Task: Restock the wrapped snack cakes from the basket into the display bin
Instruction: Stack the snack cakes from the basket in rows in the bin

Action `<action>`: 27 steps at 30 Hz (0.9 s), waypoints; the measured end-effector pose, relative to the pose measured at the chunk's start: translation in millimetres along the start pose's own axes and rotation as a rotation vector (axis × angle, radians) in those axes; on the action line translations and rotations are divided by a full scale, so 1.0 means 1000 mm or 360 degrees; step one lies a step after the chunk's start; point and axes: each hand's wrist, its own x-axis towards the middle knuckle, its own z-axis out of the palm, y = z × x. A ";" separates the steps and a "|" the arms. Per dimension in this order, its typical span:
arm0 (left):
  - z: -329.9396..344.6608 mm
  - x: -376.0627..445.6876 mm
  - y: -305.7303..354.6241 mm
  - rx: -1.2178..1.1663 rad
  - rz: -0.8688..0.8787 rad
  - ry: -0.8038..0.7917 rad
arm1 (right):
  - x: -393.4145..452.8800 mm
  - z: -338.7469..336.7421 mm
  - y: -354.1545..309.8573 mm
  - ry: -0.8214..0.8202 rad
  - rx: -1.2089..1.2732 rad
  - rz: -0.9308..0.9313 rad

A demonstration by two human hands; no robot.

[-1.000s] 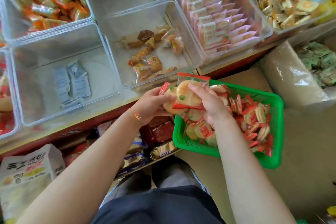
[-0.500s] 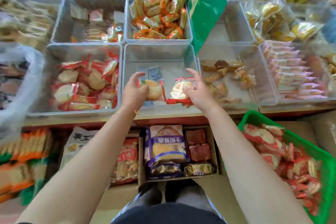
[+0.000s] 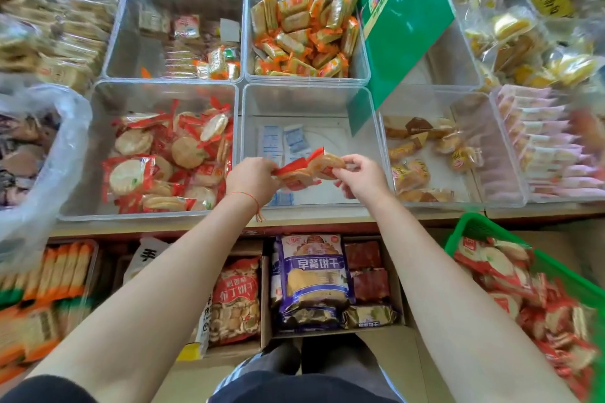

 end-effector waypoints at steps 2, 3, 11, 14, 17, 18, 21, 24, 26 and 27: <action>0.003 0.003 -0.001 0.0081 0.0037 0.0008 | 0.005 -0.003 0.000 0.0012 0.0124 0.0076; 0.004 0.005 -0.002 0.0052 0.0057 0.0010 | 0.007 -0.004 0.000 -0.0017 0.0233 0.0142; 0.008 0.019 -0.017 -0.0014 0.0235 -0.0326 | 0.028 0.007 -0.008 -0.0136 0.0528 0.0282; 0.009 0.021 -0.020 0.0148 0.0364 -0.0421 | 0.037 0.020 -0.008 -0.0112 0.0336 0.0252; 0.007 0.028 -0.018 0.0205 0.0386 -0.0512 | 0.041 0.029 -0.009 -0.0145 0.0309 0.0272; 0.004 0.031 -0.016 0.0218 0.0377 -0.0562 | 0.041 0.031 -0.009 -0.0175 0.0326 0.0286; -0.003 0.034 -0.011 0.0278 0.0366 -0.0696 | 0.040 0.029 -0.006 -0.0232 0.0372 0.0330; -0.003 0.032 -0.008 0.0505 0.0418 -0.0626 | 0.039 0.024 -0.004 -0.0138 0.0240 0.0283; 0.000 0.024 -0.009 0.0720 0.0524 -0.0496 | 0.038 0.024 -0.005 -0.0053 0.0178 0.0197; 0.002 0.018 -0.012 0.0784 0.0586 -0.0446 | 0.037 0.026 -0.005 -0.0026 0.0180 0.0138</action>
